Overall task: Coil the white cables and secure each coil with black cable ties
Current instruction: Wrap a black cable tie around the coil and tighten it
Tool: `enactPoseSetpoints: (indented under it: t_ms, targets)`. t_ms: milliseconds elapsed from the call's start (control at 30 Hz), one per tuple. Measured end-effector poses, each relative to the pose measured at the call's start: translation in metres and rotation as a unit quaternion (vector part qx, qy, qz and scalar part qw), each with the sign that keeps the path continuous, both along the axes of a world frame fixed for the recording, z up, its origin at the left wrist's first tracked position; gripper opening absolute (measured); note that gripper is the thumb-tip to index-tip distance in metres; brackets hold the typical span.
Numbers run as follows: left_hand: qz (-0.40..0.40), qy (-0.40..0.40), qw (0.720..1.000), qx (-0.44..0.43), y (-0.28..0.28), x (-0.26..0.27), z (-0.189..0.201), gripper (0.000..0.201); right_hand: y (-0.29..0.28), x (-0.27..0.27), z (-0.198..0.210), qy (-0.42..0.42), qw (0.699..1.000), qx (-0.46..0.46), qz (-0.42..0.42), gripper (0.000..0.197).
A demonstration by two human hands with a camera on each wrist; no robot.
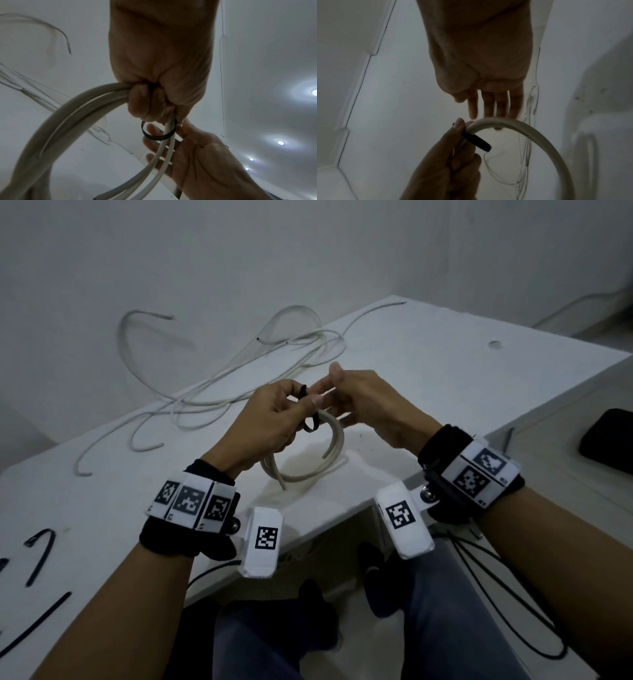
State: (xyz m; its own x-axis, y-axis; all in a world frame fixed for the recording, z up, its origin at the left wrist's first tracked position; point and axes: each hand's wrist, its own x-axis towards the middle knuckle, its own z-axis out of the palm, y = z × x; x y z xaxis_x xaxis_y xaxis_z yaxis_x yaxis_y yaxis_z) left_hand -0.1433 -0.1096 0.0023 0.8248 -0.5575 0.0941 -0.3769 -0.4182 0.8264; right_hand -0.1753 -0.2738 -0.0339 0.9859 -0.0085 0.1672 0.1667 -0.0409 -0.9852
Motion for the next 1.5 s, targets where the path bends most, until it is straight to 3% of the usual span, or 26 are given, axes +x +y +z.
enactPoseSetpoints:
  t_ms: [67,133,300,433,533,633,733,967,1033,1167,1500]
  targets:
    - [0.008,-0.009,1.0,0.023,0.0,0.001,-0.001,0.02,0.0,0.0,-0.003,-0.083,0.995,-0.001,-0.056,0.023]
    - [0.01,-0.02,0.999,0.044,-0.001,0.002,-0.002,0.022,0.002,0.001,-0.003,-0.161,0.982,-0.058,-0.078,0.011]
    - [0.0,-0.033,0.998,0.062,-0.001,0.003,-0.004,0.022,0.006,0.002,-0.001,-0.245,0.935,-0.235,-0.106,0.008]
    - [-0.005,-0.028,0.998,0.064,-0.001,0.003,-0.005,0.017,0.004,0.003,0.004,-0.221,0.924,-0.298,-0.098,0.011]
    - [-0.011,0.02,0.999,0.045,-0.002,0.002,-0.007,0.017,0.005,0.002,0.013,-0.178,0.902,-0.379,-0.102,0.008]
    - [-0.008,0.078,0.996,0.03,0.004,0.003,-0.008,0.021,-0.007,0.001,0.04,-0.191,0.906,-0.333,-0.18,0.01]
    - [-0.002,0.075,0.997,0.018,0.004,0.002,-0.004,0.022,-0.016,0.002,0.06,-0.214,0.903,-0.304,-0.216,0.01]
    - [0.035,0.082,0.996,-0.012,0.001,0.002,-0.004,0.028,-0.01,0.0,0.042,-0.22,0.949,-0.176,-0.14,0.017]
    - [0.03,0.089,0.995,-0.019,0.0,0.001,-0.004,0.03,-0.006,0.001,0.033,-0.215,0.952,-0.192,-0.108,0.022]
    - [0.018,0.076,0.997,-0.024,-0.004,-0.001,0.0,0.02,0.004,0.003,0.021,-0.227,0.935,-0.252,-0.105,0.013]
    - [0.012,0.112,0.992,-0.056,-0.005,-0.012,-0.003,0.016,0.011,0.015,0.037,-0.187,0.949,-0.174,-0.186,0.026]
